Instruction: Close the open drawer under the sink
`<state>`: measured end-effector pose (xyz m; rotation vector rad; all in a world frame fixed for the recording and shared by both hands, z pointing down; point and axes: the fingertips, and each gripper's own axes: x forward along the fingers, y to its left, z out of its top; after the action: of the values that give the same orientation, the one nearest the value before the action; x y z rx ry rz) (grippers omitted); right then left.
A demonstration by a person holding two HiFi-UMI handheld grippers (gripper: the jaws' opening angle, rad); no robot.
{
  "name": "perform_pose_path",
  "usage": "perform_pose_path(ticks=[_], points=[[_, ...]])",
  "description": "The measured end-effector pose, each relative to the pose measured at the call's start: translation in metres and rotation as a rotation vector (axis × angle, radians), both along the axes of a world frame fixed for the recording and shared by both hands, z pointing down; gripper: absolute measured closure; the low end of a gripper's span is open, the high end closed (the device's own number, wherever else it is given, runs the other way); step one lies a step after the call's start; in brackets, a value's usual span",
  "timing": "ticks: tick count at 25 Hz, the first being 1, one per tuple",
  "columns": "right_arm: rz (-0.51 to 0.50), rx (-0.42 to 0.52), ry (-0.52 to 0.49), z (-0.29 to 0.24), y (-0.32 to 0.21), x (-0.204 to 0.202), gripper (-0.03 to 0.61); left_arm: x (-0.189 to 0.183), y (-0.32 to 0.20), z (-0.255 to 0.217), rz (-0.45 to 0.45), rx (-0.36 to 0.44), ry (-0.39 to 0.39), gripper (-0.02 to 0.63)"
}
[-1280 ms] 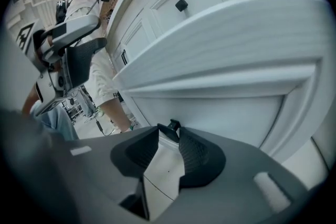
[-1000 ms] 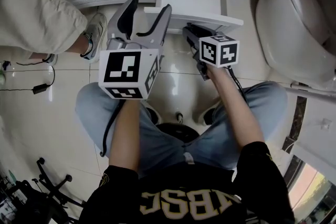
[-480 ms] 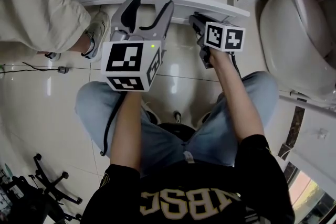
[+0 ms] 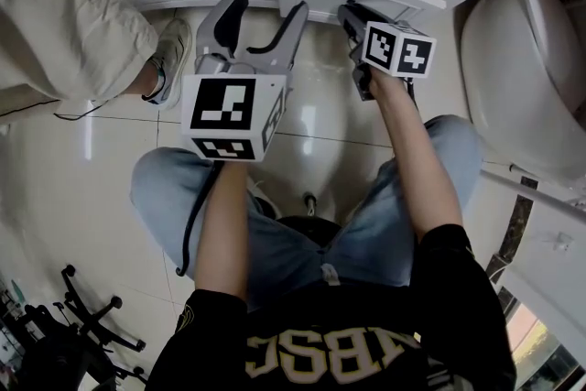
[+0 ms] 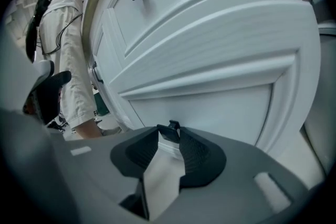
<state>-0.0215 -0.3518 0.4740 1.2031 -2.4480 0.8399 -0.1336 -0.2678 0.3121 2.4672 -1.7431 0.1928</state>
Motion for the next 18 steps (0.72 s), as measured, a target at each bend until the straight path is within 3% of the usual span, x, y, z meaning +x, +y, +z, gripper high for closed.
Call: perform_pose_path(ticks=[8,18], points=[[0.012,0.049,-0.036,-0.005,-0.042,0.003,0.451,-0.020,-0.020,0.009,-0.042,-0.029,-0.018,0.322],[0.029,0.079,-0.024,-0.007,-0.042,0.000,0.453,-0.010,-0.013,0.014,-0.001,-0.031,-0.097,0.321]])
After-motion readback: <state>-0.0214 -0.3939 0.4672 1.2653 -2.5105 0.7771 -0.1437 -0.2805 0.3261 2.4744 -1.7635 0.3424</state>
